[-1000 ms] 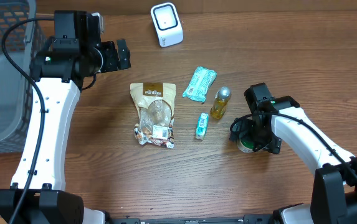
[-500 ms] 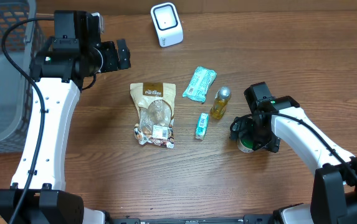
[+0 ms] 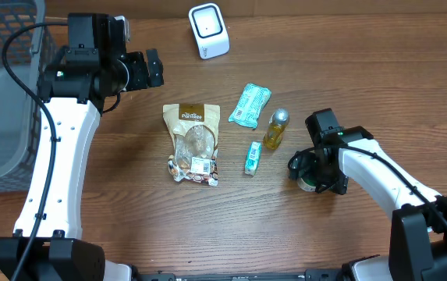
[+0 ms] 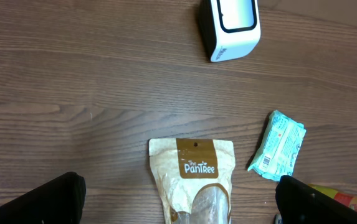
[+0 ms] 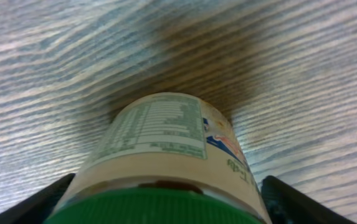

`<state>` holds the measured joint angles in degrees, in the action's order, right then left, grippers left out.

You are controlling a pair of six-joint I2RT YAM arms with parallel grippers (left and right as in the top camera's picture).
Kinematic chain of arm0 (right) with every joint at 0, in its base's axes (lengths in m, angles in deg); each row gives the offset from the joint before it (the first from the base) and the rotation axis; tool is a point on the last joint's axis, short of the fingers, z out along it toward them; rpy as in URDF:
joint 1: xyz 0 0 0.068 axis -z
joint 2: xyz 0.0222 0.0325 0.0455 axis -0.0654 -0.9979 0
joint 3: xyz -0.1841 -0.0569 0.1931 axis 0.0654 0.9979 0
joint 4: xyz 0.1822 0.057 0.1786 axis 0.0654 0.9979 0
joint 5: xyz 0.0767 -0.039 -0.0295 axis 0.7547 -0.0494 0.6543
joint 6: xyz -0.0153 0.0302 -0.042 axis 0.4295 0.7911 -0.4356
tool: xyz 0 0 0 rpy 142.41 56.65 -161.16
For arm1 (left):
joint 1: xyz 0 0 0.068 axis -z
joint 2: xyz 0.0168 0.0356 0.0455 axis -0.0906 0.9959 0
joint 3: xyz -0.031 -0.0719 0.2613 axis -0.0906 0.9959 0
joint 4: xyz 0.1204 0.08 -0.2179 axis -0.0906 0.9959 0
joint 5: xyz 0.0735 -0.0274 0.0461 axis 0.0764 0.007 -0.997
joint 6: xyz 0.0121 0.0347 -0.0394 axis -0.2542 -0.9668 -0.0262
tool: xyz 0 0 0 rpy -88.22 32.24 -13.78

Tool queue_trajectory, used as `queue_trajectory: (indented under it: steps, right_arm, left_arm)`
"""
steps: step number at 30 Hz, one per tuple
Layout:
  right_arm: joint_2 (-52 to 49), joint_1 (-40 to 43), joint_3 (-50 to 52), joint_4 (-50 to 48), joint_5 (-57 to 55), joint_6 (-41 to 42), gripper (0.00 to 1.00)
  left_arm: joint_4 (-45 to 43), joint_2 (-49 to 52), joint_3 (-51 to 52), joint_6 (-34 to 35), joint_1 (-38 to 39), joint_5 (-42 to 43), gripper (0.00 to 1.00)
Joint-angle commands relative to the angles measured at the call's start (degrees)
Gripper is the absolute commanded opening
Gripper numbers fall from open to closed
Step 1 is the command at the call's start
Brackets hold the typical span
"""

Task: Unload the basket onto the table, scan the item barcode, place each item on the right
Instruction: 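Regrip the green-lidded jar from above with the right gripper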

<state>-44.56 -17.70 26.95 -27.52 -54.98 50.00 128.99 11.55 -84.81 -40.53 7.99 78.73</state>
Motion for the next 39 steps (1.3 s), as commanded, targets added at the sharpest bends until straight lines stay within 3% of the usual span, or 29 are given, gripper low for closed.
queue_trajectory:
  steps: [1,15,22,39]
  right_arm:
    - [-0.2,0.2,-0.1,-0.4,0.2,0.0,0.82]
    - [-0.1,0.2,-3.5,1.7,0.3,0.0,0.8]
    - [-0.1,0.2,-3.5,1.8,0.3,0.0,0.69]
    - [-0.1,0.2,-3.5,1.6,0.3,0.0,0.68]
  left_arm:
    - [-0.1,0.0,-0.7,-1.3,0.2,-0.3,0.99]
    - [-0.1,0.0,-0.7,-1.3,0.2,-0.3,0.99]
    - [-0.1,0.0,-0.7,-1.3,0.2,-0.3,1.0]
    - [-0.1,0.0,-0.7,-1.3,0.2,-0.3,1.0]
